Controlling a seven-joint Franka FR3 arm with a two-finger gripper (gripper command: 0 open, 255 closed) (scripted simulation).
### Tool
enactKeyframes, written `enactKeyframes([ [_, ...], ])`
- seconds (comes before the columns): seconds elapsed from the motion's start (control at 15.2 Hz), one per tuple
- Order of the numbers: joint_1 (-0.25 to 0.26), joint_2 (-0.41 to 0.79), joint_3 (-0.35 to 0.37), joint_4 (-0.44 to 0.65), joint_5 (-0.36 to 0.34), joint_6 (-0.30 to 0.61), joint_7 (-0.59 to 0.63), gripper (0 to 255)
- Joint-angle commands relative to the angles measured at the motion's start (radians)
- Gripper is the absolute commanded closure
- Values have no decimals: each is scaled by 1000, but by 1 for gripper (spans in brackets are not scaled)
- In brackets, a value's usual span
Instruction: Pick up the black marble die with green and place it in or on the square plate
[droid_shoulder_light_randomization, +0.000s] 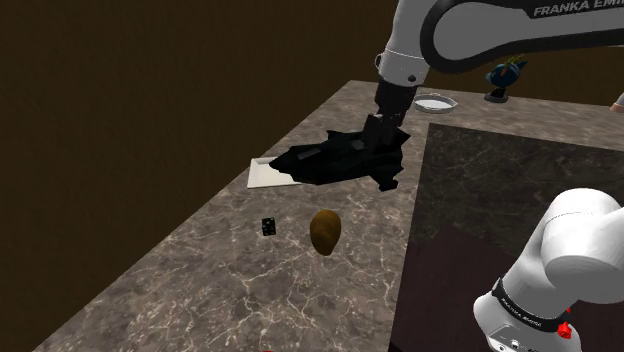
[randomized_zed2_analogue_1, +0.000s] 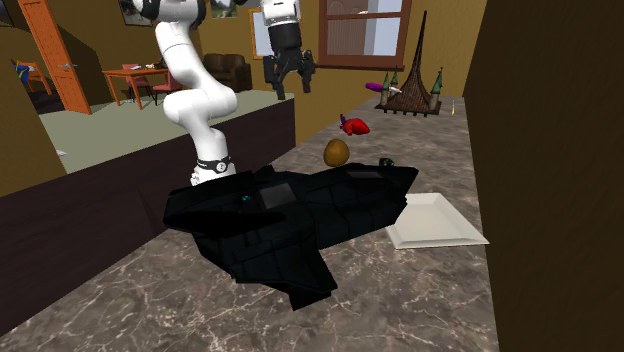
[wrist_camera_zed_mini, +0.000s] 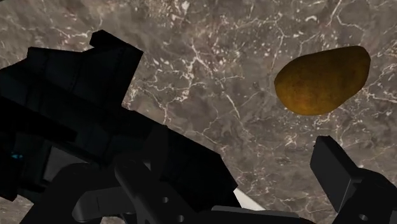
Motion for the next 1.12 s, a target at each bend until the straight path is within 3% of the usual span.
enactKeyframes([
  [0.0, 13, 60, 32, 7, 8, 60, 20, 0],
  [0.53, 43, 303, 138, 81, -10, 249, 91, 0],
  [1.06, 72, 579, 227, 230, -115, 384, 200, 0],
])
